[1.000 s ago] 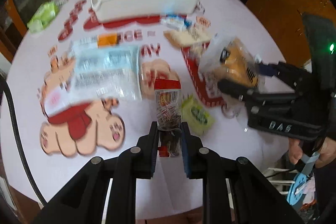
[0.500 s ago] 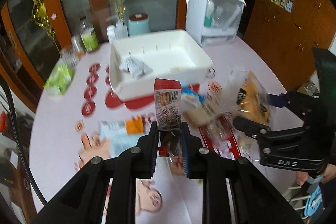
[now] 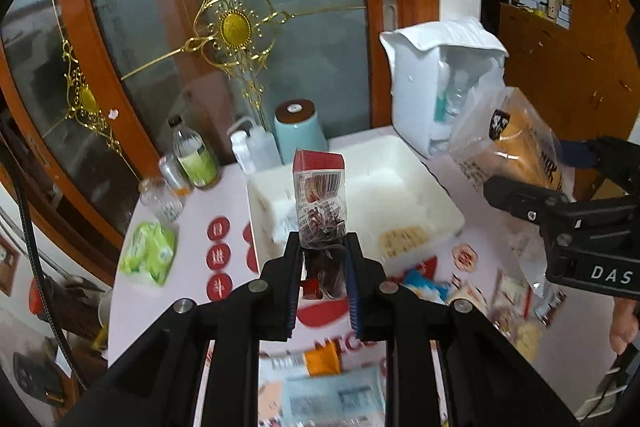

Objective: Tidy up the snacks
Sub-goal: 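Carry both packets into the white tray and open both tools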

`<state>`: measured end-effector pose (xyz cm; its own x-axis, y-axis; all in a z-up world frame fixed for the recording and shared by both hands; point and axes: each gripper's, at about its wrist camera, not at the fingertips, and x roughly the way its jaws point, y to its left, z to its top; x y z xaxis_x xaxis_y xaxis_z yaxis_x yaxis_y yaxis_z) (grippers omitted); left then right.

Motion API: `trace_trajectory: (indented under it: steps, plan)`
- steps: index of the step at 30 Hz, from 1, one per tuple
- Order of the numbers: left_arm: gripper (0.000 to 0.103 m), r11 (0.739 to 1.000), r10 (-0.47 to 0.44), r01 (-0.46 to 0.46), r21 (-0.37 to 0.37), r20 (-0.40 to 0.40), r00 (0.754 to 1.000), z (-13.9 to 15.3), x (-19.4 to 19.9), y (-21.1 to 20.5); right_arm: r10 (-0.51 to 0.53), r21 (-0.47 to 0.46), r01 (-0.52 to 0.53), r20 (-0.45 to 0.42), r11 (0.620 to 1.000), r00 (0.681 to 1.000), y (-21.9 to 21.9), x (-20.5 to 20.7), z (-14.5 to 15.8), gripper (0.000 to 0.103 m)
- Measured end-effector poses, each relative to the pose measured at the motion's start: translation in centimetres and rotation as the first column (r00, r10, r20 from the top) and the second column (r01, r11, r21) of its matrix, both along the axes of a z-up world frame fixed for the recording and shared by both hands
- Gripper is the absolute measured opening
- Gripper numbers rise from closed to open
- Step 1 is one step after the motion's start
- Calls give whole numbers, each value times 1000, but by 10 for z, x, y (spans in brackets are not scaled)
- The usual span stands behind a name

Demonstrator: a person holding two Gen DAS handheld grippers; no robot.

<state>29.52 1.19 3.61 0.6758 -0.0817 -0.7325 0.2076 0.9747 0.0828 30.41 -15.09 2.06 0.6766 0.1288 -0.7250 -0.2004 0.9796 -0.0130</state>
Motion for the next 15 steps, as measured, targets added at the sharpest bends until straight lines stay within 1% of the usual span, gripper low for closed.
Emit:
trace_trajectory:
  steps: [3, 6, 9, 15]
  plan:
    - [18, 1000, 5, -5, 20, 5, 1000, -3, 24, -4, -25, -8, 25, -9, 1000, 1000, 4, 23, -6, 76]
    - [18, 1000, 11, -11, 27, -9, 1000, -13, 45, -9, -51, -18, 51, -37, 999, 998, 4, 48, -20, 76]
    - [18, 1000, 16, -16, 18, -32, 999, -24, 61, -13, -73, -30, 71, -62, 997, 995, 3, 62, -33, 76]
    - [18, 1000, 16, -16, -3, -86, 996, -52, 93, -16, -104, -9, 103, -133, 995, 986, -5, 88, -62, 76]
